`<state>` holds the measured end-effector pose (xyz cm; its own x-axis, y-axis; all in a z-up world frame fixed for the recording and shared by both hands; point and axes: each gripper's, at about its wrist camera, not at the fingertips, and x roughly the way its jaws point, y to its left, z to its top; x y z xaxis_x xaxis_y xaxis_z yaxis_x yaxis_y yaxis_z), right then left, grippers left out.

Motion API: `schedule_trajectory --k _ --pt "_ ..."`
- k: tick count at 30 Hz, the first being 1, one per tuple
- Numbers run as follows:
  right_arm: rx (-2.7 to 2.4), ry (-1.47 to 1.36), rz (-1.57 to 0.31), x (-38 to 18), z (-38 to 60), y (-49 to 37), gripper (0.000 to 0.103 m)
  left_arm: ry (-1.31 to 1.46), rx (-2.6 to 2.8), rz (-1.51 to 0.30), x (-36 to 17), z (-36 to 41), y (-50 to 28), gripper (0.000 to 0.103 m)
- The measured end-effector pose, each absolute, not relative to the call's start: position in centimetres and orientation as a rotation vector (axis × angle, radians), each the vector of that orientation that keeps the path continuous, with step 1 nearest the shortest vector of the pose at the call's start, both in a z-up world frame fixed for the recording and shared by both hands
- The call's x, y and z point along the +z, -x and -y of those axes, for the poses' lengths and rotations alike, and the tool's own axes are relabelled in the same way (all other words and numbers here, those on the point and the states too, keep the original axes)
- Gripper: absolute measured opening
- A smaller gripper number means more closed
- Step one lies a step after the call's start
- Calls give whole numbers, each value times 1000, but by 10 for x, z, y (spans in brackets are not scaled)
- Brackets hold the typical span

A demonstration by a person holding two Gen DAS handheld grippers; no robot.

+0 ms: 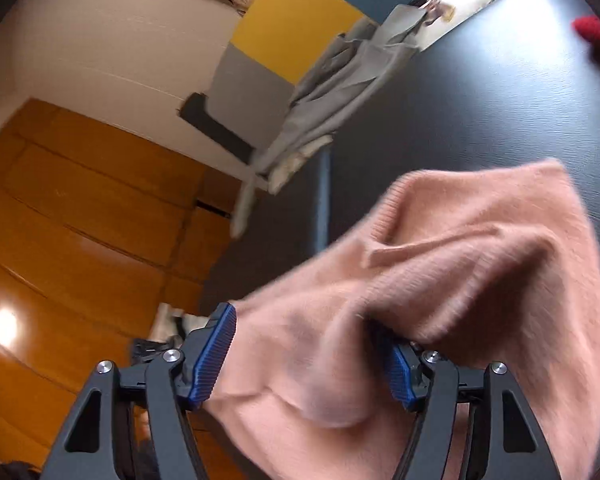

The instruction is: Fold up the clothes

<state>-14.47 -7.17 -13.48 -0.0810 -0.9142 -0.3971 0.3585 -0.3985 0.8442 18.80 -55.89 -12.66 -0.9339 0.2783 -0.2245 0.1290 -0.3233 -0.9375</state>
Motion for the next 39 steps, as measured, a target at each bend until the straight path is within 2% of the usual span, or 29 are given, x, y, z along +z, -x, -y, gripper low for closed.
schedule_trajectory --k 4,9,11,13,15,17,20,24,27,30,33,37,39 --pt "-1675 -1175 829 -134 73 171 70 442 2451 1806 -119 588 -168 24" --pt "-1676 -1206 1082 -151 61 207 77 400 2428 2104 -138 639 -157 25" --pt "-1688 -1219 1069 -150 60 210 77 417 2393 2196 -148 653 -165 26" --pt "-1699 -1217 1020 -145 62 208 77 447 2452 2169 -146 658 -175 26" --pt "-1717 -1205 940 -137 60 199 77 552 2588 2038 -137 654 -188 27" --pt "-1717 -1193 859 -130 59 185 78 738 2720 1825 -127 642 -197 27" --pt "-1702 -1178 731 -126 62 160 79 1075 2920 1334 -113 606 -209 27" --pt "-1669 -1211 607 -133 72 127 80 1333 2865 756 -106 542 -207 27" --pt "-1702 -1216 508 -135 81 109 80 1396 2815 619 -113 517 -194 28" --pt "-1732 -1207 419 -132 94 101 80 1388 2773 665 -123 510 -173 28" --pt "-1737 -1230 409 -140 100 103 80 1321 2725 749 -125 507 -146 28" --pt "-1727 -1246 456 -152 98 109 80 1037 2664 1058 -115 532 -129 28" --pt "-1712 -1241 511 -156 92 112 80 805 2651 1376 -113 570 -138 30"
